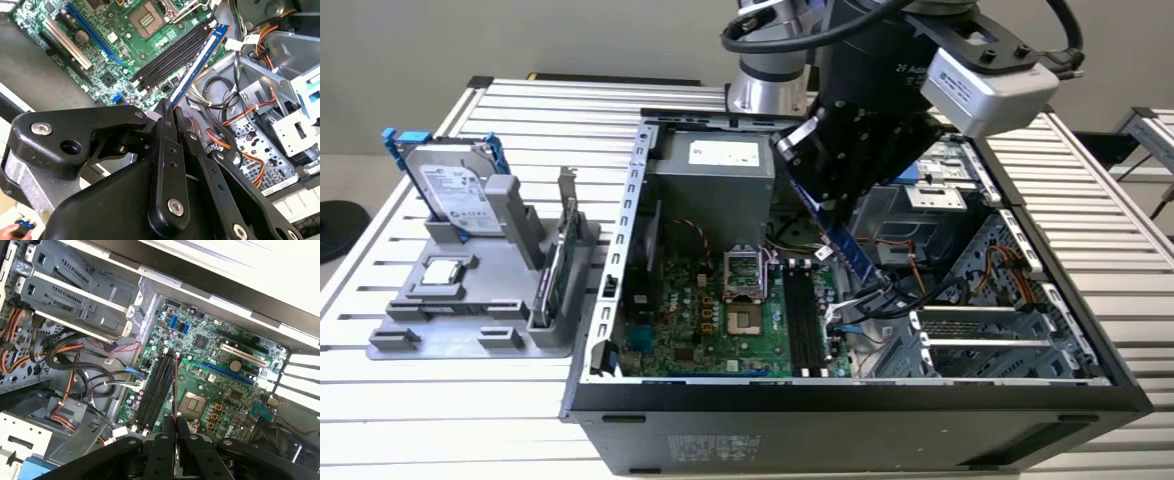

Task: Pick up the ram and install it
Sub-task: 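Insert the ram into the slot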

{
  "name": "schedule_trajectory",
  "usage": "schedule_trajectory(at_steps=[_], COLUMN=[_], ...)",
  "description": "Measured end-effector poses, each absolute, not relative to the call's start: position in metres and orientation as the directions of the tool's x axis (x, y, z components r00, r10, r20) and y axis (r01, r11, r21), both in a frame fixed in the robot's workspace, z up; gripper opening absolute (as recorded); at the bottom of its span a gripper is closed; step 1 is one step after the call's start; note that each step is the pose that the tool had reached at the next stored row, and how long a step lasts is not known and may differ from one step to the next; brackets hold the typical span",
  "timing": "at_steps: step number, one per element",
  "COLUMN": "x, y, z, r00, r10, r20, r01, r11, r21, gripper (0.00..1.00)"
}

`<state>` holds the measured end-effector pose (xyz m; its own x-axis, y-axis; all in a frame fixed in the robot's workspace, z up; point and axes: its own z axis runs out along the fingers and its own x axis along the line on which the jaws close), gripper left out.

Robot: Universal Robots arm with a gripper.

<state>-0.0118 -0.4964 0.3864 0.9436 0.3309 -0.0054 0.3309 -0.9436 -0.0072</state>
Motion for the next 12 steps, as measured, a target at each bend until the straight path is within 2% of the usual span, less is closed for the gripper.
schedule_trajectory(at_steps=[12], x=[-0.0120], y=[-0.4963], z=[0.3864], r00=[0.981], r10=[0.194], r20=[-0.005], r01=[0.194], r11=[-0.981], r21=[-0.007], gripper=[0.00])
